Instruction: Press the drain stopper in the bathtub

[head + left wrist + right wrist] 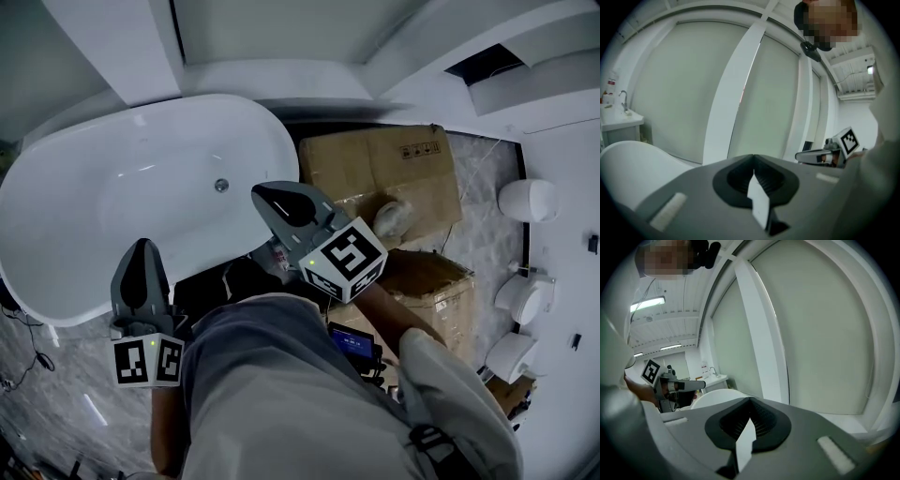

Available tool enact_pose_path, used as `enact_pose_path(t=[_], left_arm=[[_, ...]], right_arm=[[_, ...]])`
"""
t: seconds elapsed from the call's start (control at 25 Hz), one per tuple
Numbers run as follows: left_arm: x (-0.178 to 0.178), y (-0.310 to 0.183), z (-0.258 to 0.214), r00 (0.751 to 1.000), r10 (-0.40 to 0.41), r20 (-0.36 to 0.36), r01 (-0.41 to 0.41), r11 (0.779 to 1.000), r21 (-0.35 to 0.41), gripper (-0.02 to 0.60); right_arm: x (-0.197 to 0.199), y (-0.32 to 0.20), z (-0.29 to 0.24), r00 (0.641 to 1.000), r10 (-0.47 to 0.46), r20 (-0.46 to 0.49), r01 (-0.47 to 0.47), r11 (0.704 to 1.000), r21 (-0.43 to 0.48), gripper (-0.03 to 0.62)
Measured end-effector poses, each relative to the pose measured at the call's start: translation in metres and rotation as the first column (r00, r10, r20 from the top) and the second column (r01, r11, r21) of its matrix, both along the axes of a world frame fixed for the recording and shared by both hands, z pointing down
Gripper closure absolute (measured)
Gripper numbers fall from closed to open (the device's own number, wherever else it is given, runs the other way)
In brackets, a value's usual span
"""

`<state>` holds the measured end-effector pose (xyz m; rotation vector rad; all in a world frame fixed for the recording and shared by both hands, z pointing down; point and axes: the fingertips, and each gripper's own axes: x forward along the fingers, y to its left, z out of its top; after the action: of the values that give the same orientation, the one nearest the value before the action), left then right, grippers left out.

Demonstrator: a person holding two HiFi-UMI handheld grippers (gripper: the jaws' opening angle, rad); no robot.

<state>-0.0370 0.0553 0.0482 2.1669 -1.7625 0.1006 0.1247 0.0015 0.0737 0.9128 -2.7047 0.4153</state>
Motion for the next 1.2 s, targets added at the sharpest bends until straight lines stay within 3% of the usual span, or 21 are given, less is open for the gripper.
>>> enact_pose_path(t=[0.76, 1.2], left_arm=[[0.017, 0.012, -0.025, 0.999, -0.039, 0.016, 0.038, 0.998, 0.048, 0.581], [0.012, 0.013, -0.025, 0.998, -0.055, 0.028, 0.054, 0.997, 0.048, 0.581]], right_arm=[[0.020, 0.020, -0.029, 0.999, -0.011, 0.041, 0.010, 1.000, 0.011, 0.599], [0.019, 0.027, -0.036, 0.998, 0.036, 0.044, -0.035, 0.999, -0.003, 0.599]])
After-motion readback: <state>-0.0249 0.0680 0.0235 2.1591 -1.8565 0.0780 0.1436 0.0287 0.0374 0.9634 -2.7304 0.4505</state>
